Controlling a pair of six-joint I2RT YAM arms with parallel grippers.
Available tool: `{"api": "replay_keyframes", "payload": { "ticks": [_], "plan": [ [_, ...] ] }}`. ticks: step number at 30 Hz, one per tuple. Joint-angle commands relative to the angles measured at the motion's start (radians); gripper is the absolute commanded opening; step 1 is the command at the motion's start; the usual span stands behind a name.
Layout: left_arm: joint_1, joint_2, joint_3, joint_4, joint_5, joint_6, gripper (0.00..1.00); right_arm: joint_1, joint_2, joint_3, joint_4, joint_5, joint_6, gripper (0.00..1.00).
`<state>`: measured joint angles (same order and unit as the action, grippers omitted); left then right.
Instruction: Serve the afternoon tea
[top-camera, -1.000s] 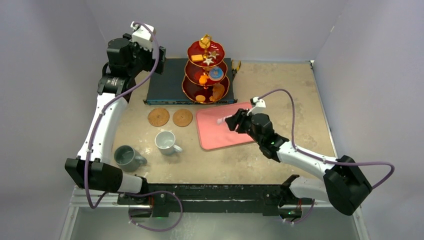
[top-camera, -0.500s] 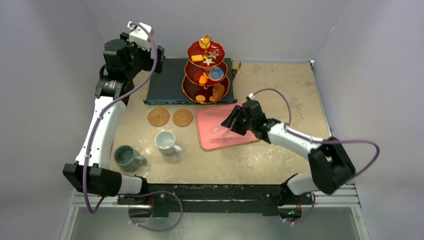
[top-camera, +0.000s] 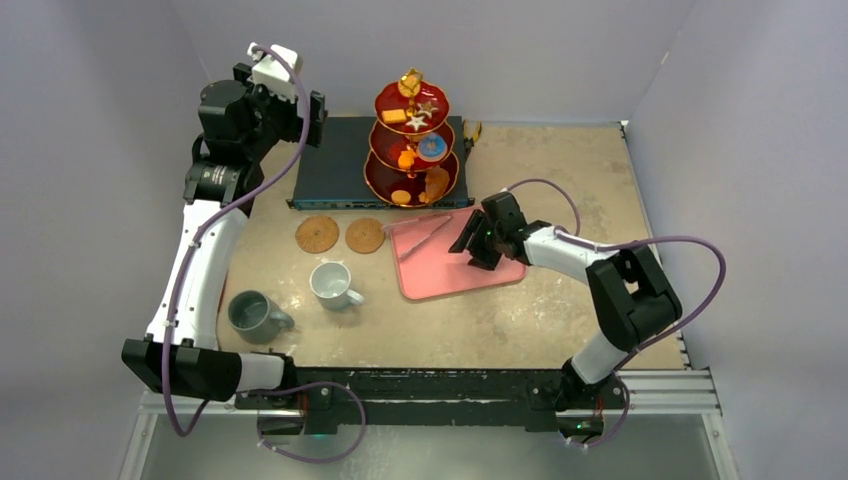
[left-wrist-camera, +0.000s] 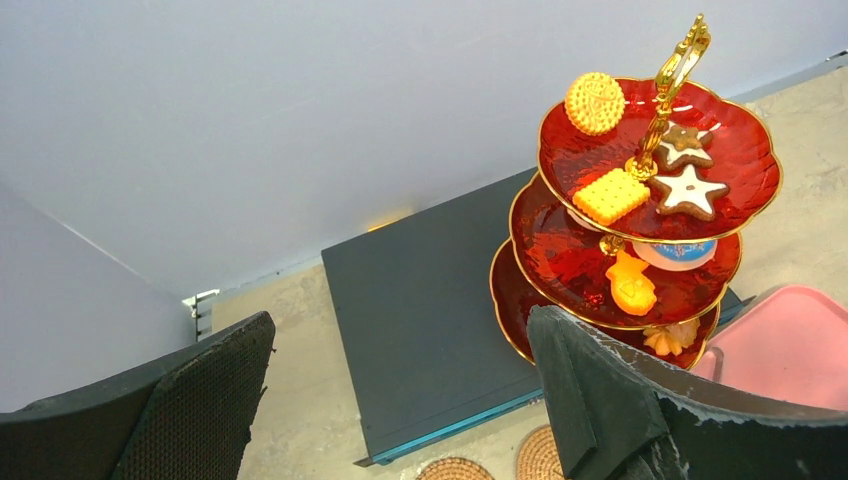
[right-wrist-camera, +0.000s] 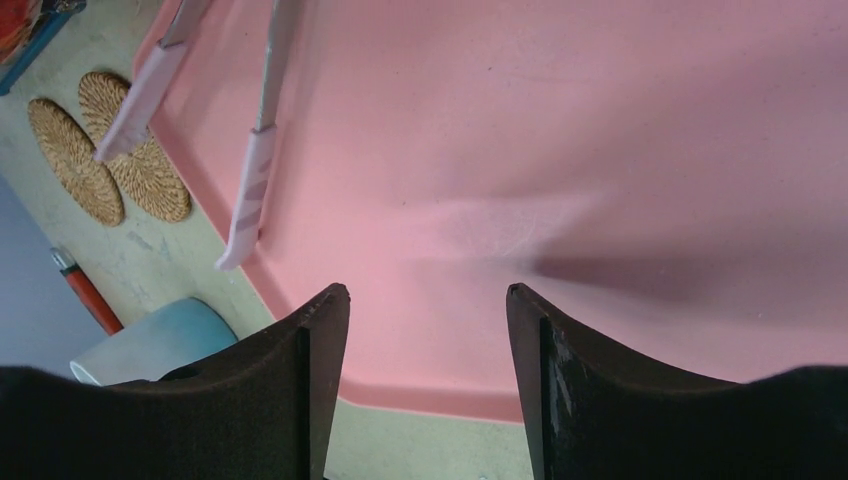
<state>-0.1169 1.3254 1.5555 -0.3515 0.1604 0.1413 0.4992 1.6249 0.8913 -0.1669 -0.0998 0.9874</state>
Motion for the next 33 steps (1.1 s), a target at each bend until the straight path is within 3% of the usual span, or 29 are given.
{"api": "replay_keyframes", "payload": {
  "ticks": [1, 6, 10, 16, 20, 33],
  "plan": [
    [0.009, -0.023, -0.002, 0.041, 0.001, 0.002, 0.99, -0.007, -0.021, 0.038, -0.003, 0.026, -0.016, 0.63],
    [0.008, -0.026, -0.006, 0.036, -0.005, 0.003, 0.99, 0.03, -0.105, 0.087, -0.016, 0.187, -0.111, 0.66],
    [0.009, -0.029, -0.002, 0.032, -0.008, 0.004, 0.99, 0.214, -0.127, 0.147, 0.018, 0.354, -0.229, 0.7],
    [0.008, -0.028, 0.005, 0.02, -0.015, -0.002, 0.99, 0.403, -0.037, 0.174, 0.151, 0.499, -0.392, 0.56],
    [0.009, -0.022, 0.017, 0.012, -0.012, -0.005, 0.99, 0.464, 0.06, 0.213, 0.192, 0.537, -0.425, 0.49],
    [0.009, -0.008, 0.009, -0.018, -0.025, 0.011, 0.99, 0.528, 0.279, 0.295, 0.261, 0.526, -0.418, 0.46]
  ]
}}
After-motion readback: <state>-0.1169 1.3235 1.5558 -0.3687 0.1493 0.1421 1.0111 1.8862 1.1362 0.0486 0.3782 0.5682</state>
